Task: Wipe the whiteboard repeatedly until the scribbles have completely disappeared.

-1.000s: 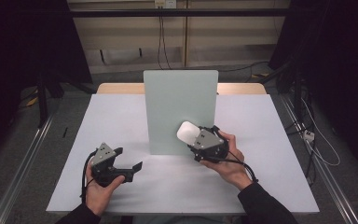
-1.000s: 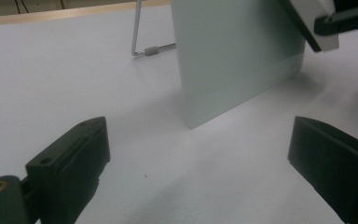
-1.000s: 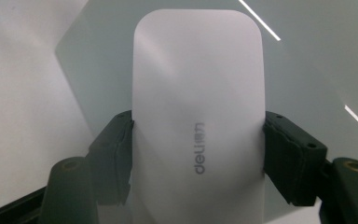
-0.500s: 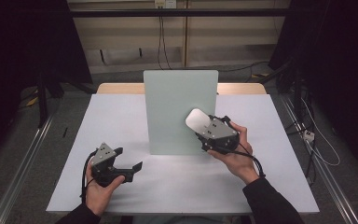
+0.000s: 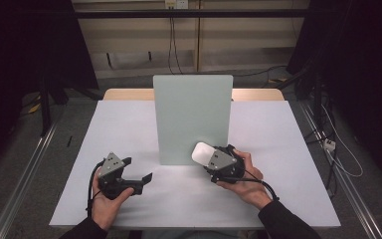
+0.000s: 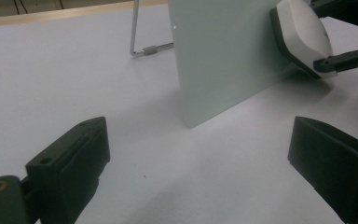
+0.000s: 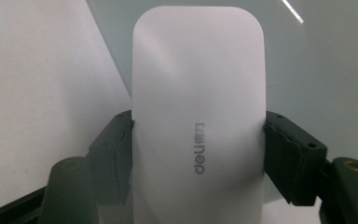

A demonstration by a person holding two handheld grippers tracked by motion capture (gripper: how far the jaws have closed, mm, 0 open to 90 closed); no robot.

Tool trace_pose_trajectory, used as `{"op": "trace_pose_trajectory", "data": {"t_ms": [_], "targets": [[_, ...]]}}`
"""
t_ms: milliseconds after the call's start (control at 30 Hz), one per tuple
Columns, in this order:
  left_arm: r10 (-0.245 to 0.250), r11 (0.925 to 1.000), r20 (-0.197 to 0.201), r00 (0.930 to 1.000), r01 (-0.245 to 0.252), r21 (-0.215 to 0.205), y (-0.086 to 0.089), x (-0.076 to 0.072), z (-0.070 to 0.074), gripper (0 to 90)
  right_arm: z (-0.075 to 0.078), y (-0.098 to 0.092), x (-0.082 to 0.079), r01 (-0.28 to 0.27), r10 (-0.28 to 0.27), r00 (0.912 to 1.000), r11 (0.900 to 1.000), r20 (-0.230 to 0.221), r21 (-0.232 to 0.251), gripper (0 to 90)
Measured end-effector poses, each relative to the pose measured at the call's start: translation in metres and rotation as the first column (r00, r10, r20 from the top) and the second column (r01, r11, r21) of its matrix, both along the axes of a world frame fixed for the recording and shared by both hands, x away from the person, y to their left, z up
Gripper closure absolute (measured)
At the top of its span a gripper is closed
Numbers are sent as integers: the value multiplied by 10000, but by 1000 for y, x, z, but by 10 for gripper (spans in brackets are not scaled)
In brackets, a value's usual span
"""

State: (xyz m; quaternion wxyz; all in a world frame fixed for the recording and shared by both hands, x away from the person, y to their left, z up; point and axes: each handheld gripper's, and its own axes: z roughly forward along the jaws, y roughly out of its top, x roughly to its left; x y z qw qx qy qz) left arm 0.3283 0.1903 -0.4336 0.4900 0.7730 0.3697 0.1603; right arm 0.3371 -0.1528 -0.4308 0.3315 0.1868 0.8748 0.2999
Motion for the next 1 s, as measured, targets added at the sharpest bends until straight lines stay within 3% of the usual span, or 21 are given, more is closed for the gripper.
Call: {"op": "trace_pose_trajectory", "data": {"t_ms": [167,300,533,600,833,1000], "targets": [[25,10000,-19,10000,-25,-26,1,1,0,53,3,-2,1,28,-29,9999,9999,101,135,313],[20,10000,-29,10000,-20,-29,0,1,0,53,23,-12,7,545,-589,9966,9956,568,764,313],[21,10000,-8,10000,-21,-27,0,1,0,53,58,-21,20,1030,-1193,9852,9861,1232,1306,313],[26,10000,-14,10000,-26,-31,1,1,0,53,56,-18,20,1003,-1162,9848,9873,1288,1234,313],[10,10000,-4,10000,-10,-10,1,0,0,53,28,1,11,442,-496,9969,9953,612,865,313],[7,10000,-11,10000,-7,-16,1,0,0,53,12,13,8,52,-63,9998,9976,162,695,313]]}}
